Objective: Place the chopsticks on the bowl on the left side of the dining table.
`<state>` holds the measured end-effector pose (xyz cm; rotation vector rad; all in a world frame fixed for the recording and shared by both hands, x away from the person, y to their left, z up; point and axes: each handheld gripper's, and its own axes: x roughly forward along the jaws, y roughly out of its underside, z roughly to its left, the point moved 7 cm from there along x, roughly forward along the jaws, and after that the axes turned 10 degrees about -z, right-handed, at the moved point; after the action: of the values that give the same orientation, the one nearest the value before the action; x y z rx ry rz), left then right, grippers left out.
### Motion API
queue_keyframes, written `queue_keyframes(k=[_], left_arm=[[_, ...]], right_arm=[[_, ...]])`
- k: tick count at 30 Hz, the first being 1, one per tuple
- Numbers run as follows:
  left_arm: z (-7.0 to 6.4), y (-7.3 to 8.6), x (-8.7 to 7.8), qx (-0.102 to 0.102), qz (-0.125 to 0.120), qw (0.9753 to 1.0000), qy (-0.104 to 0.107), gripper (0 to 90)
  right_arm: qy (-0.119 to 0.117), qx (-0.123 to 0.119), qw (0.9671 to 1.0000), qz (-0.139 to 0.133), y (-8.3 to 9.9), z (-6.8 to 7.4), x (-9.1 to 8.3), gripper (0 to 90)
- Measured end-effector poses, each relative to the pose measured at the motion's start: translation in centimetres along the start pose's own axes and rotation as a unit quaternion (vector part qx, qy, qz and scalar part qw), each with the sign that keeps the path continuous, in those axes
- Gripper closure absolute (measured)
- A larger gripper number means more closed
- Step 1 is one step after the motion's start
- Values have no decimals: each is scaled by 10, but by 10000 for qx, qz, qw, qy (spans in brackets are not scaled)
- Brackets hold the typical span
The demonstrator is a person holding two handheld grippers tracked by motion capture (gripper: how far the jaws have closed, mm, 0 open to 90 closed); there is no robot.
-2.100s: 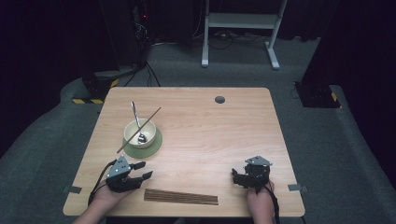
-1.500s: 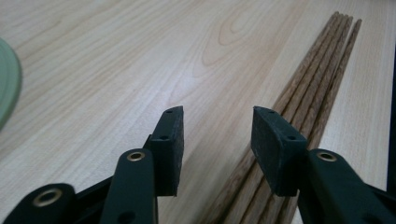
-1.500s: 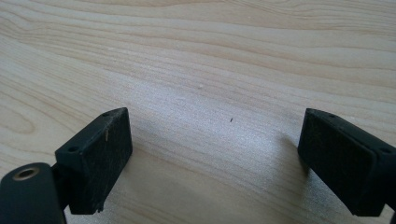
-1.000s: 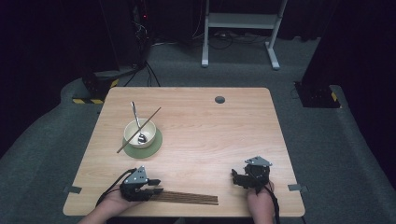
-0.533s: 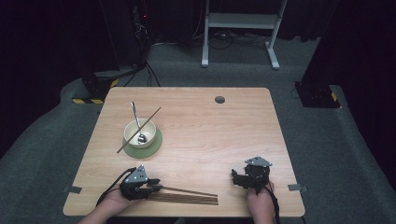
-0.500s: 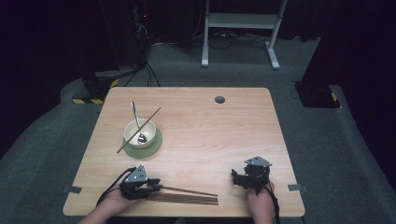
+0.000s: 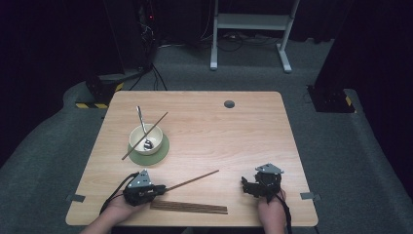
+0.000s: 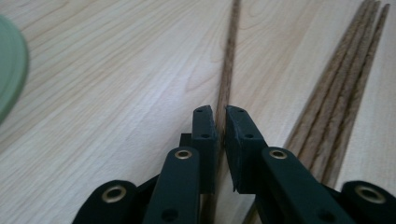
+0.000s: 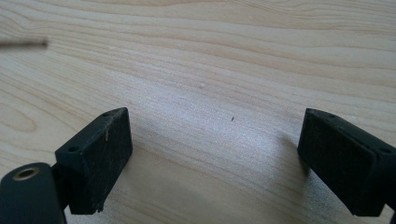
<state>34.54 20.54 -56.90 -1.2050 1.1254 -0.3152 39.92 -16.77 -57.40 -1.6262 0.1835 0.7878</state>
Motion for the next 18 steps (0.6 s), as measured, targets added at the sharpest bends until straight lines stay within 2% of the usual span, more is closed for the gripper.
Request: queue_keyframes(k=[6, 8, 10, 13, 18], left_arm=[[15, 2, -4, -129, -54, 9993, -360, 827], [16, 2, -5, -154, -65, 9990, -419, 774], [16, 3, -7, -80, -63, 9989, -455, 738], [14, 6, -10, 133, -102, 9987, -488, 738], [15, 6, -10, 74, -119, 9985, -521, 766]], right_arm=[[-1, -1, 10000, -1, 0, 0, 0, 98], [-1, -2, 10000, -1, 0, 0, 0, 98], [-1, 1, 10000, 0, 0, 0, 0, 98], [-1, 0, 10000, 1, 0, 0, 0, 97], [-1, -3, 10000, 0, 0, 0, 0, 98]])
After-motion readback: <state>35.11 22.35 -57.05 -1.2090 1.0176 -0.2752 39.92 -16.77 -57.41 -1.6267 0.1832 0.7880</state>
